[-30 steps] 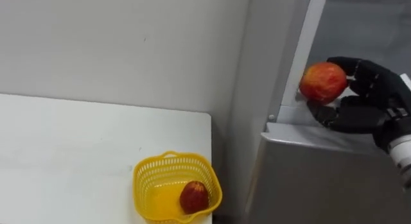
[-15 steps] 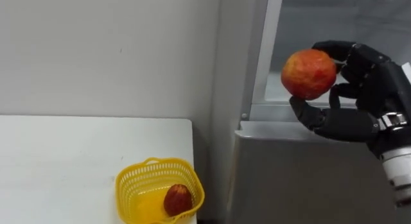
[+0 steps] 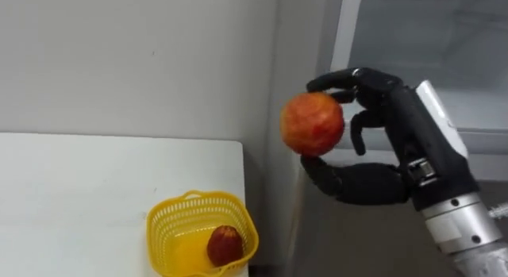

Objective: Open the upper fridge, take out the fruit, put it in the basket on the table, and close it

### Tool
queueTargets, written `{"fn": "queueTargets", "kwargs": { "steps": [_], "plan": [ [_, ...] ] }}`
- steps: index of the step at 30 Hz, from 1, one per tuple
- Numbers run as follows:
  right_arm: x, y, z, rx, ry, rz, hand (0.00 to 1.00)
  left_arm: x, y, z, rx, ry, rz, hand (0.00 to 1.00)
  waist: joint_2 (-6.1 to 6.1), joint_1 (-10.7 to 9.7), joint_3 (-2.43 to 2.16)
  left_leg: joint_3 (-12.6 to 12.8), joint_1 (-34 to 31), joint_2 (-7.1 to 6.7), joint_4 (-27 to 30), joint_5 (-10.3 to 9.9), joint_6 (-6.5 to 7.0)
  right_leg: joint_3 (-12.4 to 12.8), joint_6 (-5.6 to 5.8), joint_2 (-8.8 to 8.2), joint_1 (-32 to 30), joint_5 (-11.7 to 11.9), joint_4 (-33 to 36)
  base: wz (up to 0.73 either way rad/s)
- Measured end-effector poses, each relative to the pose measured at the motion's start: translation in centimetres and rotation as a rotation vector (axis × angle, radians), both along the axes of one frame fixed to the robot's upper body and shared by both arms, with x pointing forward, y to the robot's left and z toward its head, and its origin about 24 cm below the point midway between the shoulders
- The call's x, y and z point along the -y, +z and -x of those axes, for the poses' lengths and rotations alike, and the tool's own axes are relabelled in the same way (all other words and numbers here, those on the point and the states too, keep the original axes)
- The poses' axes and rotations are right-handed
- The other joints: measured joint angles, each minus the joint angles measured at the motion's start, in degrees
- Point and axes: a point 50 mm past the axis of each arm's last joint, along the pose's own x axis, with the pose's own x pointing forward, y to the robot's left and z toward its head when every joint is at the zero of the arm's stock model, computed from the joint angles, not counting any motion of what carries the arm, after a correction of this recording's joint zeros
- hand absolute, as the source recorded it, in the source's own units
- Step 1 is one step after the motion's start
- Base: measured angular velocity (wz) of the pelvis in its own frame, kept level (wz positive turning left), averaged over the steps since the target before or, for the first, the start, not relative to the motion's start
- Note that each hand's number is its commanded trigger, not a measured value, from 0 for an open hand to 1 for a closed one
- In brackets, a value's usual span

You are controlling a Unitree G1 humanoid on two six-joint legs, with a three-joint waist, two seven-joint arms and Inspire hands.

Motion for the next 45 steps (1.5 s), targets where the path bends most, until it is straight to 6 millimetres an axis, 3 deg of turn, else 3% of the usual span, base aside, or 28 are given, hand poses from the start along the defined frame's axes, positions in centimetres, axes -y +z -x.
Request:
{"fn": "queueTargets", "kwargs": {
  "steps": [4, 6, 15, 23, 25, 27, 30, 38, 45],
  "plan": [
    [-0.4, -1.0, -0.4, -0.041, 0.007, 0.029, 1.00, 0.0, 0.0, -0.5, 0.005, -0.004, 0.012, 0.00, -0.60, 1.8, 0.51, -0.1, 0.1, 0.00, 0.1, 0.0, -0.01, -0.2, 0.03, -0.02, 0.2, 0.0, 0.0, 0.02],
    [-0.7, -1.7, -0.8, -0.074, 0.009, 0.021, 1.00, -0.1, 0.0, -0.4, -0.002, -0.005, 0.016, 0.00, -0.99, 2.5, 0.32, -1.0, -0.4, -0.14, 0.2, -0.1, 0.00, -1.1, 0.04, -0.24, 0.1, 0.0, 0.0, 0.17],
    [-0.7, -4.4, -2.2, -0.198, 0.013, 0.098, 1.00, -0.6, 0.2, -1.3, 0.004, -0.016, 0.017, 0.00, -1.07, 3.9, 0.35, -4.3, -2.3, -0.74, 1.8, -0.1, 0.01, -4.1, 0.18, -0.84, 0.1, -0.1, 0.0, 0.20],
    [-1.8, -7.8, -2.8, -0.353, 0.043, 0.171, 1.00, -0.7, 0.3, -1.4, 0.004, -0.015, 0.009, 0.00, -1.84, 5.9, 0.37, -4.4, -2.5, -0.78, 1.8, -0.1, 0.01, -4.2, 0.20, -0.86, 0.0, -0.2, 0.1, 0.01],
    [-1.7, -8.4, -2.9, -0.377, 0.036, 0.178, 1.00, -0.8, 0.3, -1.6, 0.006, -0.022, 0.006, 0.00, -2.41, 6.5, 0.60, -4.6, -2.6, -0.81, 1.8, -0.1, 0.01, -4.4, 0.22, -0.89, 0.0, -0.2, 0.0, 0.05],
    [-1.3, -9.3, -3.3, -0.417, 0.017, 0.192, 1.00, -0.8, 0.3, -1.6, 0.004, -0.036, 0.005, 0.00, -3.00, 6.6, 0.37, -4.9, -3.5, -0.90, 2.0, -0.1, 0.10, -4.8, 0.24, -0.99, -0.4, -0.2, 0.0, 0.09],
    [-0.9, -10.0, -4.0, -0.452, -0.005, 0.213, 1.00, -0.8, 0.3, -1.6, 0.003, -0.037, 0.005, 0.00, -2.93, 6.8, 0.42, -5.0, -3.9, -0.95, 2.3, -0.1, 0.15, -5.3, 0.27, -1.17, -0.7, -0.2, 0.1, 0.05],
    [-0.8, -10.2, -4.3, -0.468, -0.009, 0.224, 1.00, -0.8, 0.4, -1.8, 0.003, -0.041, 0.013, 0.00, -1.94, 7.0, 1.07, -5.3, -4.4, -0.97, 2.3, -0.2, 0.16, -5.6, 0.29, -1.16, -1.0, -0.2, 0.0, 0.01],
    [-0.7, -10.5, -4.4, -0.485, -0.007, 0.233, 1.00, -0.8, 0.4, -2.2, 0.008, -0.048, 0.027, 0.00, -2.21, 8.0, 0.79, -5.6, -4.5, -1.04, 2.4, -0.1, 0.16, -5.9, 0.36, -1.16, -1.0, -0.3, 0.0, 0.01]
  ]
}}
